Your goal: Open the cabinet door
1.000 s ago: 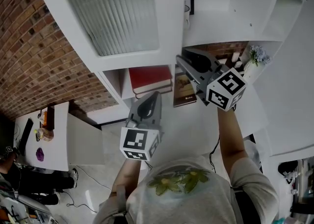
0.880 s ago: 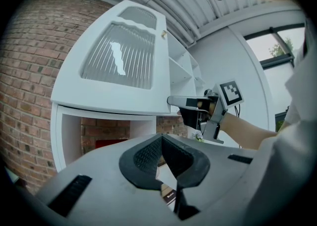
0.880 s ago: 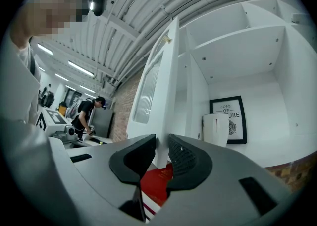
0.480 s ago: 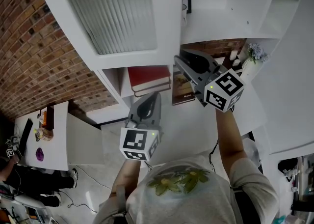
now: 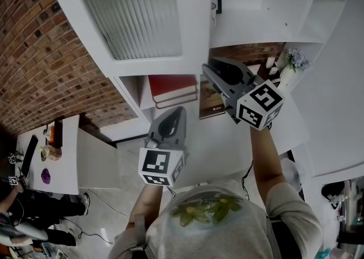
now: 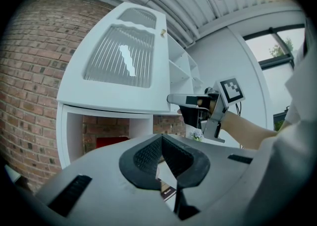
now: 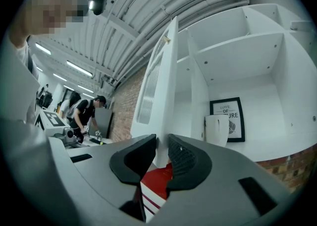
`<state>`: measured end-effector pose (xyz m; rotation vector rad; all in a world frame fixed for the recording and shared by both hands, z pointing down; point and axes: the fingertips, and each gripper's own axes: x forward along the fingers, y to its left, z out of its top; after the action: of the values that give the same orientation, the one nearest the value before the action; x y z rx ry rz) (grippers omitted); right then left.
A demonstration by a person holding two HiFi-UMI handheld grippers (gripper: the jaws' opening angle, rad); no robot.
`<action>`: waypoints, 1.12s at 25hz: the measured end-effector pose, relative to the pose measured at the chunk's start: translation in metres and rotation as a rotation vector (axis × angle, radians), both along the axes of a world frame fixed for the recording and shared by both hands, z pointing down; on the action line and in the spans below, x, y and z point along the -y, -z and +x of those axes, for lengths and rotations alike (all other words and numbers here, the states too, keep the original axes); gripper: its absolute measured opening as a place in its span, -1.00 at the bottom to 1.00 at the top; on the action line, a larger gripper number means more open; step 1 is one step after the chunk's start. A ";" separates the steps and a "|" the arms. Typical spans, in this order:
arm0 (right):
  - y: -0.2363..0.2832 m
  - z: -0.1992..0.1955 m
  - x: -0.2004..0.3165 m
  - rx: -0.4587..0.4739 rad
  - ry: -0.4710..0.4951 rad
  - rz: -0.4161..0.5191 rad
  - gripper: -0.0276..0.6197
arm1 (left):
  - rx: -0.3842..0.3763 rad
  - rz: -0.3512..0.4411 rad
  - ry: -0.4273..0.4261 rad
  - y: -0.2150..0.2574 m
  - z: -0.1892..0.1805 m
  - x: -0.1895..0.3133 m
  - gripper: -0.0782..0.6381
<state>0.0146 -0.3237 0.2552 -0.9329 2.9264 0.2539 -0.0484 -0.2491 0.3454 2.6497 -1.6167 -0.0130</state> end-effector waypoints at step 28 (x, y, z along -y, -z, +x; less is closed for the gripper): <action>-0.001 -0.001 -0.029 -0.014 -0.042 0.006 -0.66 | -0.009 0.011 -0.005 0.003 0.002 -0.018 -0.76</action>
<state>0.0133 -0.2950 0.2563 -0.9968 2.9197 0.2721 -0.0465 -0.2313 0.3428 2.6582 -1.6118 -0.0329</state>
